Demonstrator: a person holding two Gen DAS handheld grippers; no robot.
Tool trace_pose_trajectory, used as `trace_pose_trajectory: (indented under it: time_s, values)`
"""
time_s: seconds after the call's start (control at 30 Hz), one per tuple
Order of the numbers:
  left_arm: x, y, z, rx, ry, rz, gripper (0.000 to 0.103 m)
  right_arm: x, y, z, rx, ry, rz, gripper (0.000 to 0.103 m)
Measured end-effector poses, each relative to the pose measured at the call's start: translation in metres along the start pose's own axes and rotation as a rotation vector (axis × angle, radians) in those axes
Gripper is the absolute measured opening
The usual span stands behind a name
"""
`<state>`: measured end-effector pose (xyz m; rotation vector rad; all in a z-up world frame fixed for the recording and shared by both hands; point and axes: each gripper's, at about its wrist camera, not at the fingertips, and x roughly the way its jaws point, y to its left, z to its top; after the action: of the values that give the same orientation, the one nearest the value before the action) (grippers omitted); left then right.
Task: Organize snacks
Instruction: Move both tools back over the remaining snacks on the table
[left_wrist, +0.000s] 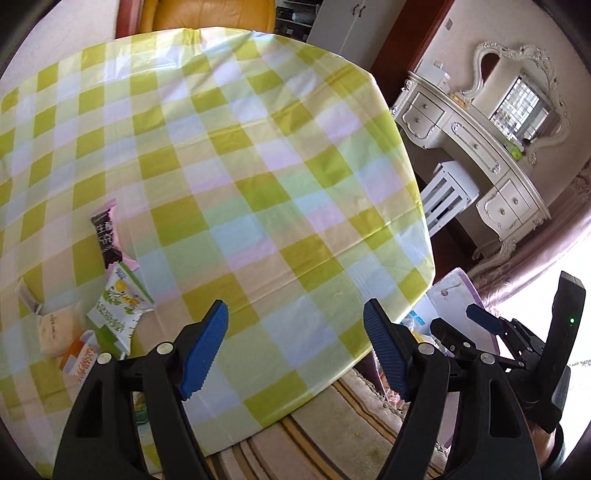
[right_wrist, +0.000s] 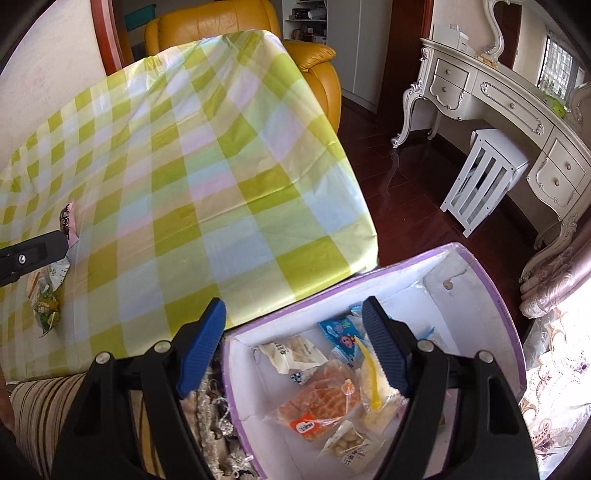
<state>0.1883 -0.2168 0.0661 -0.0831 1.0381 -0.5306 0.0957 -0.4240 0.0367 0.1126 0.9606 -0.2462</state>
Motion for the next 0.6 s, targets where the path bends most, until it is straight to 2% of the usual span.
trace_pose_trajectory:
  time_s: [0.37,0.6]
  values:
    - [-0.035,0.096,0.001,-0.207,-0.095,0.057,0.073,-0.006,0.081,0.012,-0.106,-0.004,0.12,0.076]
    - [-0.069,0.178,-0.007,-0.416,-0.205,0.182,0.073,-0.006,0.129,0.012,-0.179,-0.001,0.189,0.076]
